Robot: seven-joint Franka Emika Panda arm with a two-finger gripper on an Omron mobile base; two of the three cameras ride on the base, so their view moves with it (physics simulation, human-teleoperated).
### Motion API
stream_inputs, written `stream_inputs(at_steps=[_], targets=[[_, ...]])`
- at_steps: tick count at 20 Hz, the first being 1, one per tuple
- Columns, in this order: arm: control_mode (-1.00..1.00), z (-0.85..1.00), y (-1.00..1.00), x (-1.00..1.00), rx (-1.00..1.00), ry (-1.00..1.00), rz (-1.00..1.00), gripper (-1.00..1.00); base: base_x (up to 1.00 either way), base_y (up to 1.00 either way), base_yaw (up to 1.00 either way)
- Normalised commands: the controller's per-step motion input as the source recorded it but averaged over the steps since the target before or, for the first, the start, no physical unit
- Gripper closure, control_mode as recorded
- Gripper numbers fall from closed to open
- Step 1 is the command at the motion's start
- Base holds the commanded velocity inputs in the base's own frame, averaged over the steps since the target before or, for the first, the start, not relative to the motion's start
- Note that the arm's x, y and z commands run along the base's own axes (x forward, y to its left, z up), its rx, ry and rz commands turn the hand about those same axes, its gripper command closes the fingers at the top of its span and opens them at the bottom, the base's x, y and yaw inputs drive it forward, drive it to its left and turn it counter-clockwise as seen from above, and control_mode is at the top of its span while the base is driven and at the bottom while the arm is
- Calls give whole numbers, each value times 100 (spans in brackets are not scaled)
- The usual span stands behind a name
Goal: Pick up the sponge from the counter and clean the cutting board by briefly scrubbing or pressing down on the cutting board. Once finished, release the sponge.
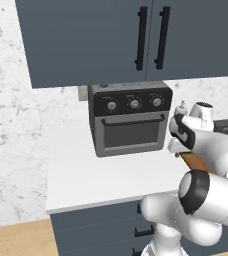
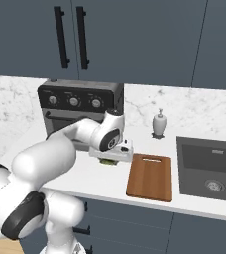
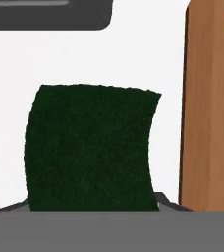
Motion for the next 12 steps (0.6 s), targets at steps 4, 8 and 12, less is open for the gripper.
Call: stream_inputs(at_steps=[4,8,12], targets=[[-100,-34,27,0,0,0,6,100,0,0,0],[-100,-30,17,0,0,-1,4,100,0,0,0],[-100,-22,9,3,0,-8,3,100,0,0,0]])
